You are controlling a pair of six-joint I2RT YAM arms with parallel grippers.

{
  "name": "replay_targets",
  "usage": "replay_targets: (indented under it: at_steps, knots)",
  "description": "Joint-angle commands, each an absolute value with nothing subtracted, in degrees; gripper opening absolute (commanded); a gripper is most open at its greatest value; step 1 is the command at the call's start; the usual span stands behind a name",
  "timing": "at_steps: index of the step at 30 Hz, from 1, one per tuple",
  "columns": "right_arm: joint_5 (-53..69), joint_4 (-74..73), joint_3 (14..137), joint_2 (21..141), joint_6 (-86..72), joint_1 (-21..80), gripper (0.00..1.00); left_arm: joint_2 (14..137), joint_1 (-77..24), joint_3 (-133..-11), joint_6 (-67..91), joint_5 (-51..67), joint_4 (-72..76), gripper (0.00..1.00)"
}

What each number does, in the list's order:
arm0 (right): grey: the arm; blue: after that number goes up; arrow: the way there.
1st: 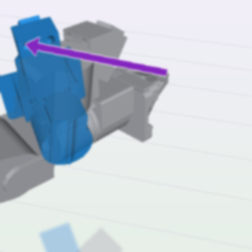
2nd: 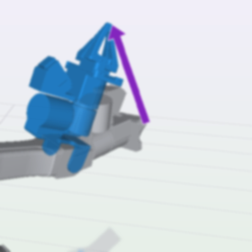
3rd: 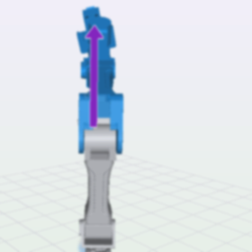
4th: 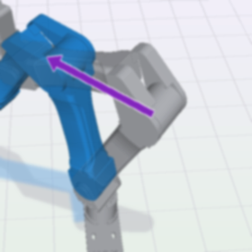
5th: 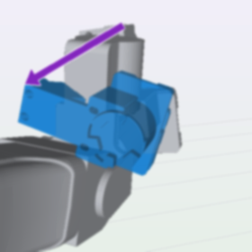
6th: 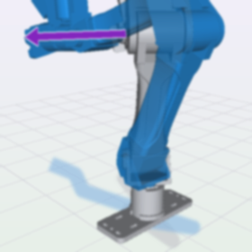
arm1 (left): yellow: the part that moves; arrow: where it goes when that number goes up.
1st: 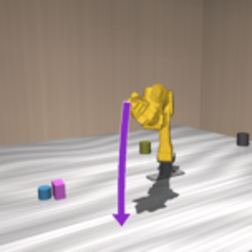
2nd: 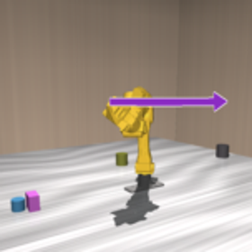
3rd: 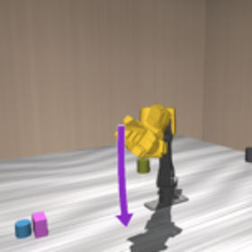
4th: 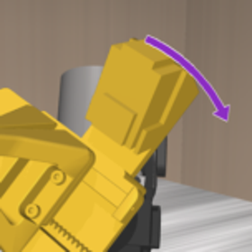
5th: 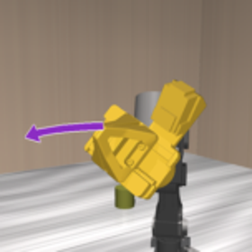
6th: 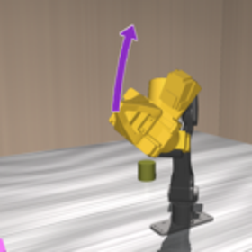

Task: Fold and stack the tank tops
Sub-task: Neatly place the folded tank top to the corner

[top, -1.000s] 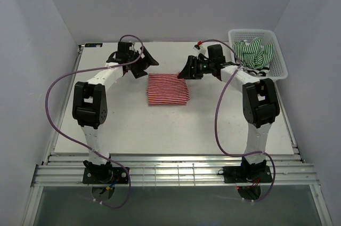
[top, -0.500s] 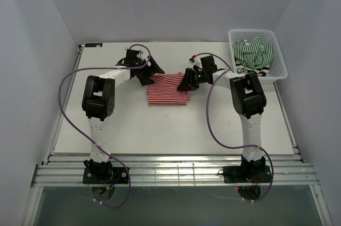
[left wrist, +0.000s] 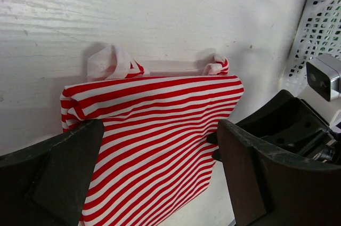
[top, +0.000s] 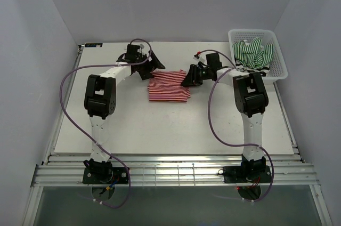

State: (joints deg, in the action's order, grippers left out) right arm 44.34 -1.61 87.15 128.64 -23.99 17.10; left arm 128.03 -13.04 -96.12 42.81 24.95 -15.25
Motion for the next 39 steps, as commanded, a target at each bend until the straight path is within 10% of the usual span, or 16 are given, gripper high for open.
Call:
replay_targets:
  at_steps: [1,16,18,23,39]
  knots:
    - [46.58,-1.05,89.12,121.04,-22.76,17.14,0.37,121.74,-13.18,-98.62,39.64,26.02,-15.90,0.98]
    - [39.11,-2.46,69.27,93.18,-18.02,17.14,0.74,105.38,-13.45,-77.70,34.10,17.58,-22.94,0.98]
    - [39.37,-2.55,67.95,91.33,-17.58,17.14,0.95,107.39,-13.45,-77.08,33.84,17.58,-22.33,0.98]
    - [37.18,-2.98,64.78,86.05,-17.40,17.14,0.90,113.02,-13.45,-78.48,33.84,18.37,-21.01,0.95]
    - [31.38,-6.94,63.02,75.94,-14.68,16.96,0.90,121.64,-13.36,-79.27,32.17,21.53,-18.19,0.25]
